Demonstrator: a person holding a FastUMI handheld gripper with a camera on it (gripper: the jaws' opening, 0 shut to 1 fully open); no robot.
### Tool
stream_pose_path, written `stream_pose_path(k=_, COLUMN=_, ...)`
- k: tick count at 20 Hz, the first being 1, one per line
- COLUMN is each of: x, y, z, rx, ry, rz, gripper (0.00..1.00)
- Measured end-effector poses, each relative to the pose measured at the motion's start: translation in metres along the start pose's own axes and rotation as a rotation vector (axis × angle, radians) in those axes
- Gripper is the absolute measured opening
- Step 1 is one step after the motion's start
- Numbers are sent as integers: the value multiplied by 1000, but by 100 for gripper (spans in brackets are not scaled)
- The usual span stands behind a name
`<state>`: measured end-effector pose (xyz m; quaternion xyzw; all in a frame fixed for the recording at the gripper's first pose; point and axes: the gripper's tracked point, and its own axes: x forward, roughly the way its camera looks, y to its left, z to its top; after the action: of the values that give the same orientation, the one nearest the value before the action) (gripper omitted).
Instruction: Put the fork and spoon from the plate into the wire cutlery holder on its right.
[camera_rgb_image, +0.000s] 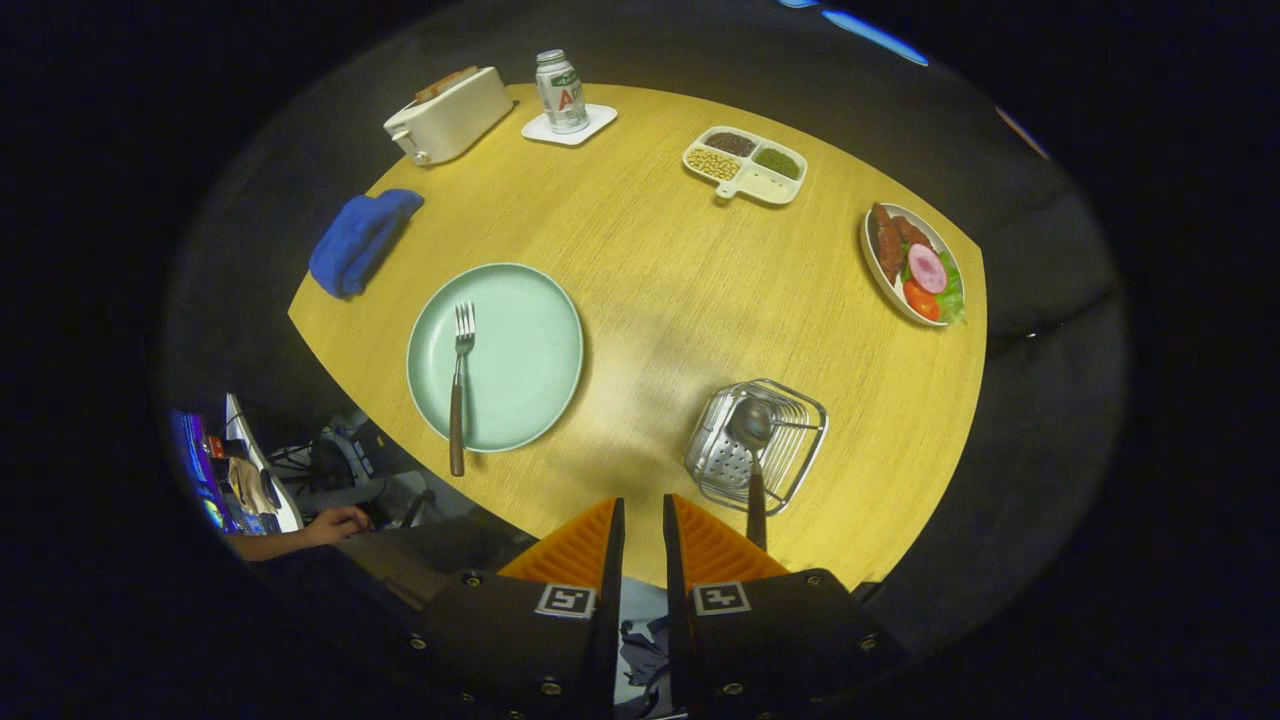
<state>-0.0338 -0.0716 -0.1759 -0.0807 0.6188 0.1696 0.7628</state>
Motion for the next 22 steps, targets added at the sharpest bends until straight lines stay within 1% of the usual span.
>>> stream_pose_path(k=6, x=22, y=54, z=8, rx=-5, ry=-21, rz=51, gripper=21)
stream_pose_path(k=15, x=58, y=128, z=15, rx=-29, ry=7, rz=123, gripper=21)
stream_pose_path(k=20, x=79, y=157, z=15, rx=-24, ry=45, rz=156, gripper=21)
stream_pose_path(k=22, x=86, y=161, z=15, rx=-25, ry=56, rz=150, gripper=21)
